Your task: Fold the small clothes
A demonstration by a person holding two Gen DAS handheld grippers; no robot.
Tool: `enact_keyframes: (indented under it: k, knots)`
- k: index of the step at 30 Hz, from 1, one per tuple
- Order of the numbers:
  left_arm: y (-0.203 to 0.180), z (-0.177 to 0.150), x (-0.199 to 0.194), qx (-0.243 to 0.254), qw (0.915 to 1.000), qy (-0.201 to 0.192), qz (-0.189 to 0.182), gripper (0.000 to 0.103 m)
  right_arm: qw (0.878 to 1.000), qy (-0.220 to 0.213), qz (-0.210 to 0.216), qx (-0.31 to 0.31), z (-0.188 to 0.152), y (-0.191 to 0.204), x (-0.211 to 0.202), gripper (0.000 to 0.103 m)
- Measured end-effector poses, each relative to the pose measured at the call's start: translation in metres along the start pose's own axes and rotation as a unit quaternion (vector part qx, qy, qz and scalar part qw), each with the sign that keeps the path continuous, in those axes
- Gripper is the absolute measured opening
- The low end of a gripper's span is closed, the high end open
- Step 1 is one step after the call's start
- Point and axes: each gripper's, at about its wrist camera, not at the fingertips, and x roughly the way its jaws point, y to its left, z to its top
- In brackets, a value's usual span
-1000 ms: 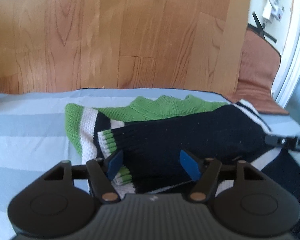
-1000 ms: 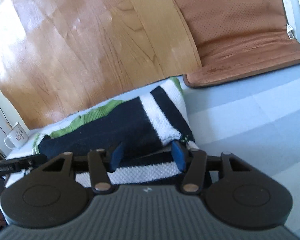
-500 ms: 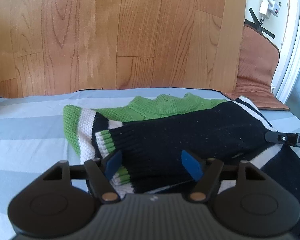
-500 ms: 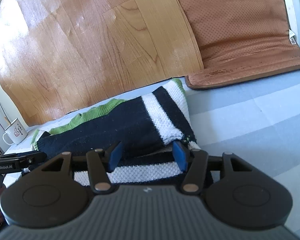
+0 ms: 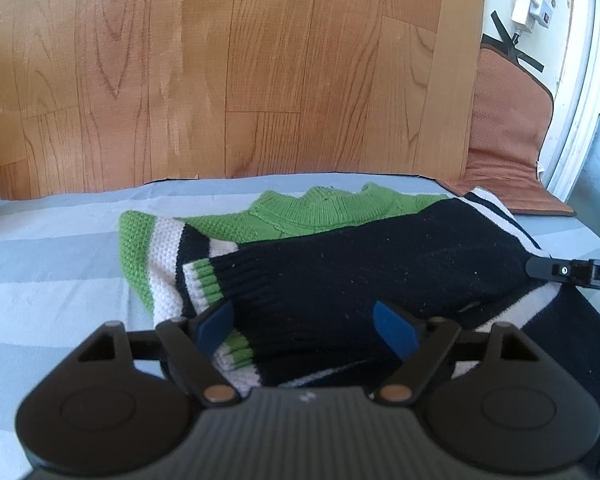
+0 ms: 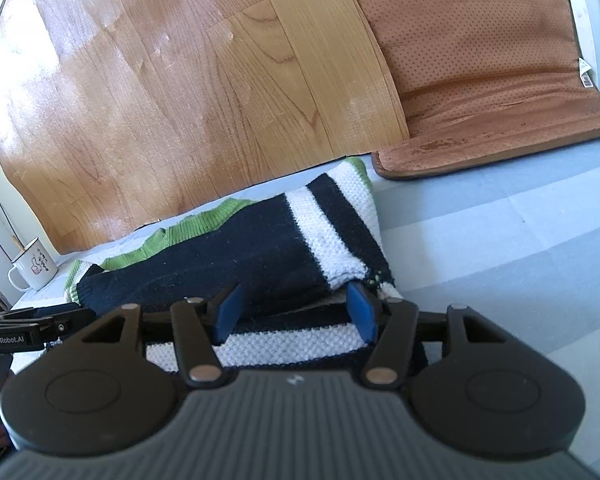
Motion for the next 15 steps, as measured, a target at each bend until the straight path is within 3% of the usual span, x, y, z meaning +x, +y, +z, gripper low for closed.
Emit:
enact_keyframes:
  k: [15]
  knots:
    - [-0.0021,0.0002,0.0018,0.014,0.9999,0.008,0.003,0.081,1.0,0.003,0.0,-0.001,-0.0004,0.0017,0.0007,0.063]
